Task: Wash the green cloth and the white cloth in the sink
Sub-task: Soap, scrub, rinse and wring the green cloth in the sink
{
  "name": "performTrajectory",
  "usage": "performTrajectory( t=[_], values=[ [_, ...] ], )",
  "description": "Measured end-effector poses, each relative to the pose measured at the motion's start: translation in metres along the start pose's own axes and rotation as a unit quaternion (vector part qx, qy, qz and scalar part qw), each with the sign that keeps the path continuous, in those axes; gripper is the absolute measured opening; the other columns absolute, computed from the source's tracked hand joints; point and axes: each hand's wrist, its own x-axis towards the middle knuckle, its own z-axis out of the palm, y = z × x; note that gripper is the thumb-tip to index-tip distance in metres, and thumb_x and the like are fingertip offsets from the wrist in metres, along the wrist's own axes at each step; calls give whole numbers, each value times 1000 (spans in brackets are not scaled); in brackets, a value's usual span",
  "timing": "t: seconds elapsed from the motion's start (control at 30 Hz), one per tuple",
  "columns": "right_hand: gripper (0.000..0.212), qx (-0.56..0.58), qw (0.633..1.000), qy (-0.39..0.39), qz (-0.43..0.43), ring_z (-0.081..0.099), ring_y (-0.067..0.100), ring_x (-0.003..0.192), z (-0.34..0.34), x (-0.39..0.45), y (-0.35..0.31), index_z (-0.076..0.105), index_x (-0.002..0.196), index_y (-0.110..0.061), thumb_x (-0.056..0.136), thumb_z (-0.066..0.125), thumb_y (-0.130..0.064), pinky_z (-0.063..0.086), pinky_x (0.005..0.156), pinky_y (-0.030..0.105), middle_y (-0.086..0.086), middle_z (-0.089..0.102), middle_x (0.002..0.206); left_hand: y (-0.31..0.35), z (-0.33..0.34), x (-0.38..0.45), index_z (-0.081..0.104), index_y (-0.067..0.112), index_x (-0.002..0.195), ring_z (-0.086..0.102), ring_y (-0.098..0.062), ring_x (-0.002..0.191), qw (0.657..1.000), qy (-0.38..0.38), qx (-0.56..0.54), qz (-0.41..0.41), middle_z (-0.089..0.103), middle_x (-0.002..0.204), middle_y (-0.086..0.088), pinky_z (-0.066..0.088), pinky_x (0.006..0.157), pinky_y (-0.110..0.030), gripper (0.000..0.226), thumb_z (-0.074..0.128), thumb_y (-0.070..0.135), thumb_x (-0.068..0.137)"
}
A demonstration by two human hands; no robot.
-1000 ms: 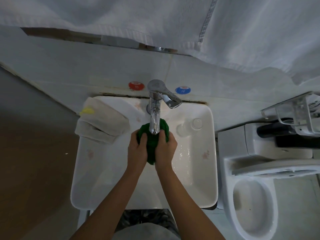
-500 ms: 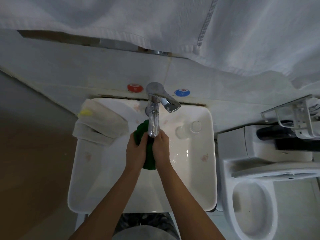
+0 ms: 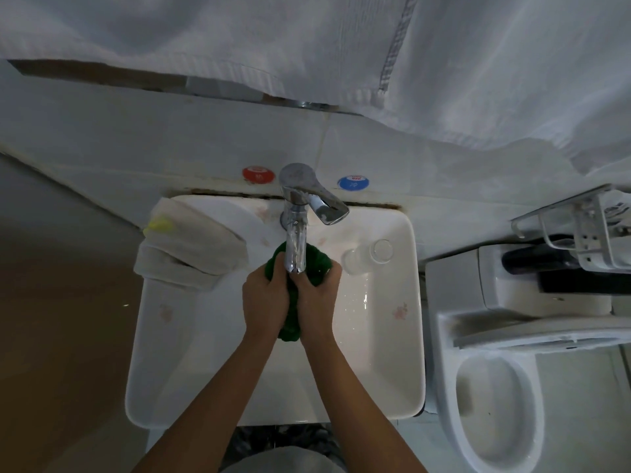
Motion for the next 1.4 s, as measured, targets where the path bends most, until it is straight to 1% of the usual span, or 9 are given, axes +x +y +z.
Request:
performTrajectory(
  t=[0.07,0.23,0.37,0.47,0.63,0.9,1.1,1.27,1.4],
  values=[
    [59,-3,1000,-20,-6,52,1,107,-1,0,-2,38,138,-28,88,68,-19,43,98,25,-15,52,121,0,1,3,57,15,86,61,-17,75,999,12,9,-29,62,80,-2,48,71,-30,29,44,37,98],
    [49,-40,996,-68,-33,63,14,102,-2,-8,6,61,120,-18,73,65,-30,52,95,38,-1,66,109,1,-3,9,50,12,111,59,-19,84,999,47,-10,-20,61,95,-5,47,72,-29,18,43,24,99],
    [30,-50,995,-28,-81,61,4,94,5,-12,6,57,104,-31,79,70,-22,50,84,19,-10,63,101,-1,-1,5,58,13,106,61,-17,86,997,63,-51,-10,65,97,-2,52,80,-37,20,40,19,99],
    [17,-65,991,43,-110,61,5,83,8,-7,0,61,93,-23,83,70,-13,51,75,21,-4,65,91,-4,2,-11,61,18,102,63,-16,90,996,29,-87,3,66,97,-1,53,84,-41,20,43,23,96],
    [14,-21,993,83,-78,61,7,75,8,0,-5,66,79,-19,87,63,-7,52,72,25,-2,66,78,-24,2,-29,49,29,131,58,-8,109,996,-41,-68,50,57,124,3,50,87,-29,50,46,50,85],
    [50,-18,998,56,-28,42,9,49,10,-6,-1,50,43,-26,83,60,1,38,56,28,-9,47,46,-17,-5,-22,57,9,78,56,-4,58,998,51,26,28,57,65,6,40,52,-9,24,54,28,93],
    [43,-18,998,67,4,37,16,52,11,-1,3,46,43,-24,79,59,-4,34,57,34,-8,41,45,-18,-7,-13,54,10,59,48,-10,45,993,58,61,78,52,50,1,38,47,-26,32,55,13,92],
    [19,4,997,9,74,62,18,85,9,0,-10,57,109,-18,91,55,-14,53,81,38,3,64,95,-5,-11,-9,43,22,56,47,-4,44,995,26,25,90,45,49,5,35,46,-13,39,57,17,91],
    [22,-25,992,-39,116,54,24,81,0,3,-20,57,71,-14,92,50,-14,47,74,35,12,57,81,-3,-17,-3,45,24,58,46,-7,49,993,-11,36,114,46,52,6,37,55,-15,36,60,20,90]
  ],
)
